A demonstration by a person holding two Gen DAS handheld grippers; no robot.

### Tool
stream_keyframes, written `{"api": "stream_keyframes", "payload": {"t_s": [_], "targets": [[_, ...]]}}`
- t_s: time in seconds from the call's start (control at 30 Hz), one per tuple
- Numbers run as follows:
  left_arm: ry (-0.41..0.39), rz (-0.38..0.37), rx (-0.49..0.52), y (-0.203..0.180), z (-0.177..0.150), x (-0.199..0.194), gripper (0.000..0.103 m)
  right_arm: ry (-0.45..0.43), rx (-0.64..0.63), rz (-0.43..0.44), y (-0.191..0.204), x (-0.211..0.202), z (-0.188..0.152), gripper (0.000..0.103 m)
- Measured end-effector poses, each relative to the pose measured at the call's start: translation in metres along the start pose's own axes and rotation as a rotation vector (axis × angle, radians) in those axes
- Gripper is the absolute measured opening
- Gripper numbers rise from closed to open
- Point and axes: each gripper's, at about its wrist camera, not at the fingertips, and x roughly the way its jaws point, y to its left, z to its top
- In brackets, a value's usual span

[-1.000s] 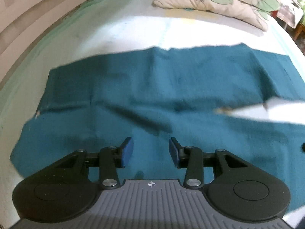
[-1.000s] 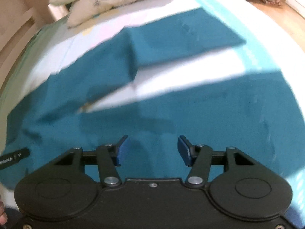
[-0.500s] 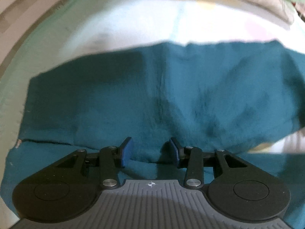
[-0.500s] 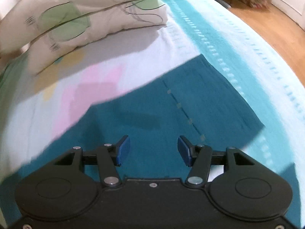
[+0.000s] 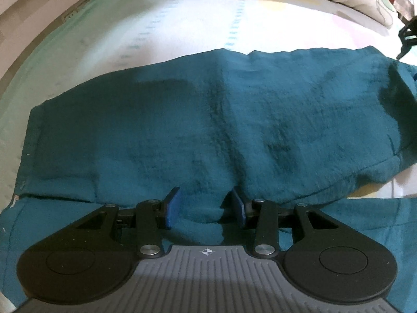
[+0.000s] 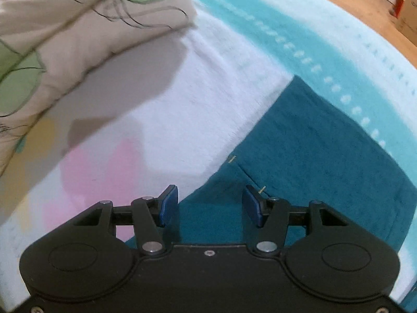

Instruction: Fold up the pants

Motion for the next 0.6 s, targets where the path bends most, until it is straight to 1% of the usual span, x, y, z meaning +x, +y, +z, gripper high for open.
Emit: {"api": "stream_keyframes", "payload": {"t_s": [0.03,0.07,0.1,0.13,0.23,0.3,0.4,0.5,0.6], "targets": [[0.003,-0.002,0.000,-0.002,0.004,0.003,0.041,-0.014,-0.013,-0.019,-0.001,-0.002,-0.002,0.049],[0.006,-0.004,-0.002,-0.002,0.005,0.004,0.041,-0.021,-0.038,-0.032,-0.001,-0.004,-0.003,0.027],[0.011,-0.007,-0.006,-0.001,0.006,0.004,0.041,-0.014,-0.065,-0.021,-0.003,-0.005,-0.006,0.007],[0.015,-0.010,-0.006,0.000,0.008,0.004,0.041,-0.010,-0.083,-0.005,-0.008,-0.008,-0.009,0.005],[0.027,-0.034,0.006,0.005,0.014,0.004,0.041,-0.025,-0.077,0.022,-0.030,-0.026,-0.019,0.004],[0.031,-0.070,-0.029,0.012,0.019,-0.001,0.041,-0.043,-0.100,0.049,-0.045,-0.041,-0.028,0.004],[0.022,-0.114,-0.090,0.024,0.032,-0.009,0.041,-0.054,-0.099,0.101,-0.076,-0.063,-0.041,0.004],[-0.014,-0.129,-0.137,0.033,0.049,-0.016,0.041,-0.045,-0.093,0.144,-0.103,-0.079,-0.054,0.004],[-0.028,-0.138,-0.171,0.038,0.067,-0.017,0.041,-0.040,-0.104,0.159,-0.116,-0.084,-0.064,0.004]]}}
